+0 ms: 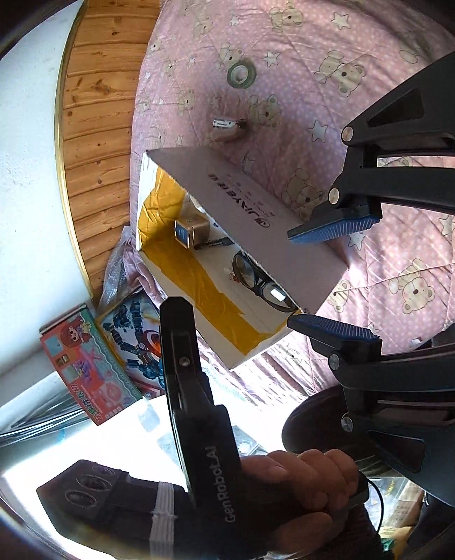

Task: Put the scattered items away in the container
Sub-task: 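Withdraw both tools from the box toward the stapler and tape roll, then grasp the pink stapler with the left tool while the right tool grasps the green tape roll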

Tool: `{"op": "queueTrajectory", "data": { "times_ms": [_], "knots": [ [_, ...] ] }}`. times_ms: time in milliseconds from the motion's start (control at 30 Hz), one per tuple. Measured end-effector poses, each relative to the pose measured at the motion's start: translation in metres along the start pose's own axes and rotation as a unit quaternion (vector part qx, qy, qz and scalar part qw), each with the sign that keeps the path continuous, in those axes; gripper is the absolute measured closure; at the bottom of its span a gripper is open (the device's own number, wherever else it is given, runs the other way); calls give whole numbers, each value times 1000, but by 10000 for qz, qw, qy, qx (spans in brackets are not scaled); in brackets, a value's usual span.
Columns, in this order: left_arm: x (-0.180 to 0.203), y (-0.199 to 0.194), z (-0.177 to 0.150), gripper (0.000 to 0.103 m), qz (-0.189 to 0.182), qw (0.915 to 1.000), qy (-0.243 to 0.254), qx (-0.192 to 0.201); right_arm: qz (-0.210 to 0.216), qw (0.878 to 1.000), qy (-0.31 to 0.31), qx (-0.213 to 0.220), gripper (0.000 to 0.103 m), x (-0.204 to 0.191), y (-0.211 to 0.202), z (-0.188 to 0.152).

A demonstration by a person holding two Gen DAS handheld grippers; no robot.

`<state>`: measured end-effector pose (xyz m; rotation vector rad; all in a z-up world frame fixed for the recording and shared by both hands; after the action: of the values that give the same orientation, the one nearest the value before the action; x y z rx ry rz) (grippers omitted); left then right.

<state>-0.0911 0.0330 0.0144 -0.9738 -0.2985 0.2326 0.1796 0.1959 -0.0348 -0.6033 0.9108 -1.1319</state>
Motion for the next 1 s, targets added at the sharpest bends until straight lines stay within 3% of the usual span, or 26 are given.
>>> {"op": "queueTrajectory", "data": {
  "times_ms": [233, 433, 767, 1000],
  "knots": [
    [32, 24, 1, 70, -181, 9996, 95, -193, -116, 9974, 666, 260, 59, 57, -24, -6],
    [53, 66, 10, 70, -504, 9973, -181, -503, -347, 9915, 1192, 389, 59, 105, -40, -9],
    [52, 164, 21, 70, -719, 9864, -1037, -1057, -619, 9855, 1549, 302, 64, 160, -36, 6],
    [18, 225, 44, 66, -612, 9732, -1985, -984, -903, 9832, 1573, 229, 65, 194, -16, 39]
  ]
}}
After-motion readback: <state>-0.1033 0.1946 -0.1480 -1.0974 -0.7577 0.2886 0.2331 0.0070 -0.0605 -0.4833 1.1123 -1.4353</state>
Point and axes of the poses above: each gripper's, at about its wrist camera, not at the fingertips, and y roughly the way its jaws point, x to its right, z to its top, the point moved 9 cm from there along y, roughly the way its jaws point, and after that the axes turned 13 degrees about -x, right-handed, at the moved point
